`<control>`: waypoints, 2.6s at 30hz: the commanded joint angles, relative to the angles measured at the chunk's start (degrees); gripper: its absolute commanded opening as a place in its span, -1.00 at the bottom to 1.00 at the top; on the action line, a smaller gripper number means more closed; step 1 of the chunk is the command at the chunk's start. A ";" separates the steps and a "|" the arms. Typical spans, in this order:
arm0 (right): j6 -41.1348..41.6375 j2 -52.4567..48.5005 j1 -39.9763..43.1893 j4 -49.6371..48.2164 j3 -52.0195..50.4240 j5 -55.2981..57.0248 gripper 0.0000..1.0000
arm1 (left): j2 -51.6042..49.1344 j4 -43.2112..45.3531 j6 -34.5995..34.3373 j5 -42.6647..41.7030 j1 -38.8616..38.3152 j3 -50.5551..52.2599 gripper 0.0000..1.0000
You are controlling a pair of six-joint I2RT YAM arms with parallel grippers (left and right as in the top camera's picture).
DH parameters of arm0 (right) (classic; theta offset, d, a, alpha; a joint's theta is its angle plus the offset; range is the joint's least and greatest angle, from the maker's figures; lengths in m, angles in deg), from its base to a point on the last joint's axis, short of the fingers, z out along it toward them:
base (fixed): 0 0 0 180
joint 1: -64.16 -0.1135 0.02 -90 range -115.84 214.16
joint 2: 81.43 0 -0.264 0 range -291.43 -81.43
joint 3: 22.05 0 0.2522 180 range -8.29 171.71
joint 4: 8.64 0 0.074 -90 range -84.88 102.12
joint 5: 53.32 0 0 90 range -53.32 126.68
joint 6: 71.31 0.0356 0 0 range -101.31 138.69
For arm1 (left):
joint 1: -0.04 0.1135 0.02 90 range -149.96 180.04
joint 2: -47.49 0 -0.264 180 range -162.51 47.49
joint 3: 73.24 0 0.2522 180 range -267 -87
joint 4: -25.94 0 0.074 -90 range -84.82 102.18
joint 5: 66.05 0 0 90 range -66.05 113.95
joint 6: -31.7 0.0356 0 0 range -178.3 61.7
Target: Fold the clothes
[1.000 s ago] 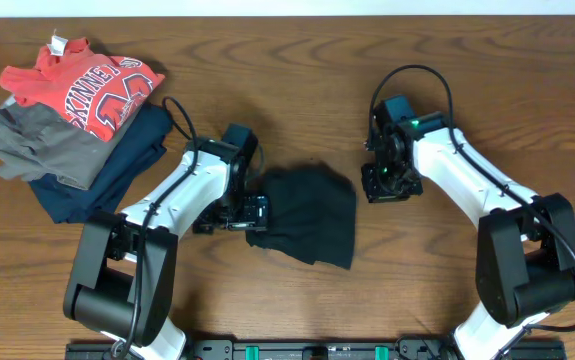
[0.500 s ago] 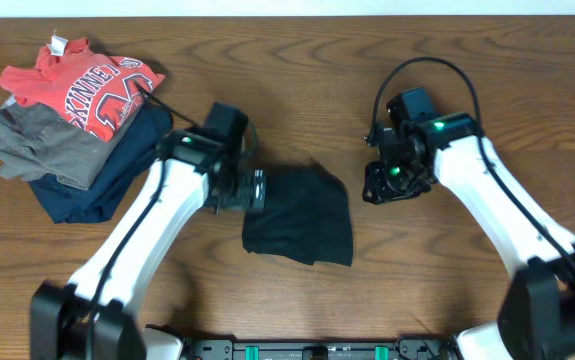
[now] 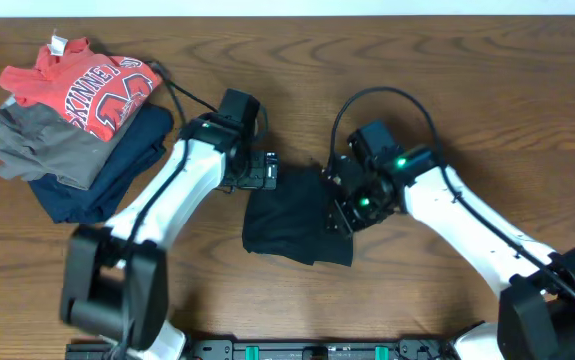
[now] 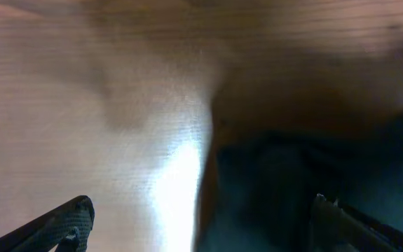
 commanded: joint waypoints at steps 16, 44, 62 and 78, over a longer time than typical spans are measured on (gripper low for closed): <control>6.80 -0.39 0.83 -17.16 -14.12 25.29 0.17 | -11.02 -19.43 0.17 -8.96 0.22 0.39 0.98; 0.92 7.13 2.16 2.21 -3.82 -8.11 -0.25 | 5.70 -16.57 -4.07 -12.11 1.92 1.25 0.96; 11.93 4.46 -5.31 -11.23 -13.27 -3.65 -0.85 | 5.49 0.44 -4.31 -12.09 -1.40 12.13 0.96; 18.38 4.46 -6.34 -13.92 -13.27 -3.56 -0.97 | 5.27 1.90 -4.70 -12.55 -1.40 14.12 0.96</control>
